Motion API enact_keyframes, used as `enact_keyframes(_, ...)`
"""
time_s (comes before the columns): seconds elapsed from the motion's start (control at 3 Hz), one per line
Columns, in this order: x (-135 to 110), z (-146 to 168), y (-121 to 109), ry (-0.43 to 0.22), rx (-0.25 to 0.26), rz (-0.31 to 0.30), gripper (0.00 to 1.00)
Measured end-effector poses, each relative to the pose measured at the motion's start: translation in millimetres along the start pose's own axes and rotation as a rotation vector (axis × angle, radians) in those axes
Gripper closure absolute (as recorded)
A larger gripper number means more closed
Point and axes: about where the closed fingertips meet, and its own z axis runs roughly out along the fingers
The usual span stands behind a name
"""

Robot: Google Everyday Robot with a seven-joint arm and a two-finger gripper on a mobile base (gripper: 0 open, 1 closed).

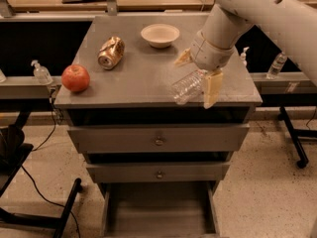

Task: Place water bottle into bottom drawer

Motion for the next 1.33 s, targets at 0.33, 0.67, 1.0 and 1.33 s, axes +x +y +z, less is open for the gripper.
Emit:
enact_keyframes(0.33, -4, 15, 0, -0.007, -0.029, -0.013, 0.49)
enact_keyframes(0.67, -5, 19, 5, 0.000, -0.040, 0.009, 0.81)
enact_keyframes(1.0, 5, -4, 11, 0.036, -0.016, 0.152, 1.00)
enact_keyframes(1.33, 20, -66, 44, 0.064, 0.010, 0.402, 1.00)
